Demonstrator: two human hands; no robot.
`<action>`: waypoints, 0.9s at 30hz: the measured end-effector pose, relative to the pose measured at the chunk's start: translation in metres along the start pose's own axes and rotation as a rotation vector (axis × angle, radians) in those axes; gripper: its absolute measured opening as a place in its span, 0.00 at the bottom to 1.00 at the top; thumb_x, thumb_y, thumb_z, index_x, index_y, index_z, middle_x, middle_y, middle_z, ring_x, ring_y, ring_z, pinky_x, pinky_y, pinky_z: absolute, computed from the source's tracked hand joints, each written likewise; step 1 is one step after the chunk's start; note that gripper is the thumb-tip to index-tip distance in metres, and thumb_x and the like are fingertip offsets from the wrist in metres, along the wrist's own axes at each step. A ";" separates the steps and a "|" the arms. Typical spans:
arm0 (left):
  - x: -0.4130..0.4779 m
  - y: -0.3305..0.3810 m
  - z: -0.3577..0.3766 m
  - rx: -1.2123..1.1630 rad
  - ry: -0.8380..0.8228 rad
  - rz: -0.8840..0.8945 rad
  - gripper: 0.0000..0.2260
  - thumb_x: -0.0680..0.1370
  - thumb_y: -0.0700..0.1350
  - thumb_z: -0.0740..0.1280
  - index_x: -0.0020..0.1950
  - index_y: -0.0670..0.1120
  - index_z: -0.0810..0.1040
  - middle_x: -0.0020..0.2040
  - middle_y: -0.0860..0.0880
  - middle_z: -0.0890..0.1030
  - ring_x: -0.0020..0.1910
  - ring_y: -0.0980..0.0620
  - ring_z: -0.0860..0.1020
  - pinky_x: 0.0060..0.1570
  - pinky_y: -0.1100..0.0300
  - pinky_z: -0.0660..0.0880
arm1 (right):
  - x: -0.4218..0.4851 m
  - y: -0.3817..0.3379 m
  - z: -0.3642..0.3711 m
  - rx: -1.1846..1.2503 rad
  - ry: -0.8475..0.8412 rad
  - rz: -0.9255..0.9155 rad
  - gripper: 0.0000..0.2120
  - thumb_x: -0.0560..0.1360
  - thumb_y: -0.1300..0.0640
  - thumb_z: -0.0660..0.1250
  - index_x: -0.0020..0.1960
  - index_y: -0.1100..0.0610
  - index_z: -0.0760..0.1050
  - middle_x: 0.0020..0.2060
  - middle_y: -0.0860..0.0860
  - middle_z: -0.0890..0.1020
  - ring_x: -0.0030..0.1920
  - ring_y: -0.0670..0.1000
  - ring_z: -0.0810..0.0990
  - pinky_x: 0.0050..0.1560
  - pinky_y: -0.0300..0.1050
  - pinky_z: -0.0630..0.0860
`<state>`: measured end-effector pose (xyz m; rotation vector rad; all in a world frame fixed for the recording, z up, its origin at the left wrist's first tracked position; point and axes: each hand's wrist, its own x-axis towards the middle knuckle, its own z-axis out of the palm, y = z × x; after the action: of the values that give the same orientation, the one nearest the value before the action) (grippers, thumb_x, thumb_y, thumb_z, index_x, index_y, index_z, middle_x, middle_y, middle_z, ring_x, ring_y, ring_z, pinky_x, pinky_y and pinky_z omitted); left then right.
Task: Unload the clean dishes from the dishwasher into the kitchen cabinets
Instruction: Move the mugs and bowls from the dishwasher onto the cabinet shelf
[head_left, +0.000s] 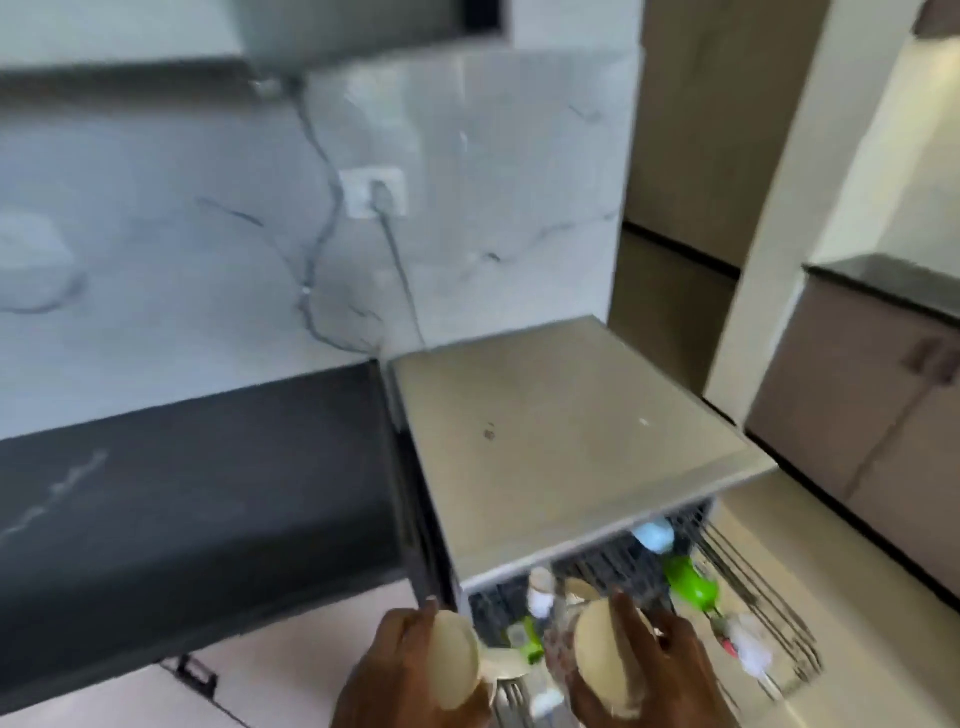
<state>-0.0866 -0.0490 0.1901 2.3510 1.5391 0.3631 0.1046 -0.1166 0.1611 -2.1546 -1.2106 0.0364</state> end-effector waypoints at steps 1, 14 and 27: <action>-0.006 -0.017 -0.036 -0.015 0.121 -0.035 0.35 0.64 0.66 0.69 0.67 0.51 0.75 0.60 0.49 0.77 0.54 0.51 0.81 0.52 0.61 0.77 | 0.006 -0.043 -0.012 0.079 -0.031 -0.020 0.30 0.45 0.52 0.73 0.48 0.44 0.82 0.44 0.56 0.84 0.43 0.60 0.82 0.44 0.51 0.78; 0.024 -0.161 -0.422 0.285 0.874 -0.024 0.35 0.61 0.75 0.64 0.60 0.54 0.78 0.52 0.47 0.83 0.50 0.42 0.81 0.42 0.57 0.72 | 0.083 -0.416 -0.076 0.820 0.058 -0.541 0.29 0.55 0.39 0.73 0.56 0.43 0.80 0.52 0.40 0.83 0.51 0.37 0.81 0.53 0.35 0.78; 0.213 -0.160 -0.616 0.119 0.925 0.006 0.28 0.61 0.65 0.75 0.47 0.44 0.81 0.41 0.47 0.82 0.40 0.47 0.80 0.36 0.58 0.72 | 0.302 -0.633 -0.121 0.670 0.120 -0.445 0.11 0.62 0.48 0.79 0.37 0.50 0.79 0.38 0.46 0.83 0.38 0.45 0.82 0.33 0.39 0.77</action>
<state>-0.3671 0.2780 0.7048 2.3889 1.9244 1.5603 -0.1594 0.2776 0.6909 -1.2746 -1.3428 0.1029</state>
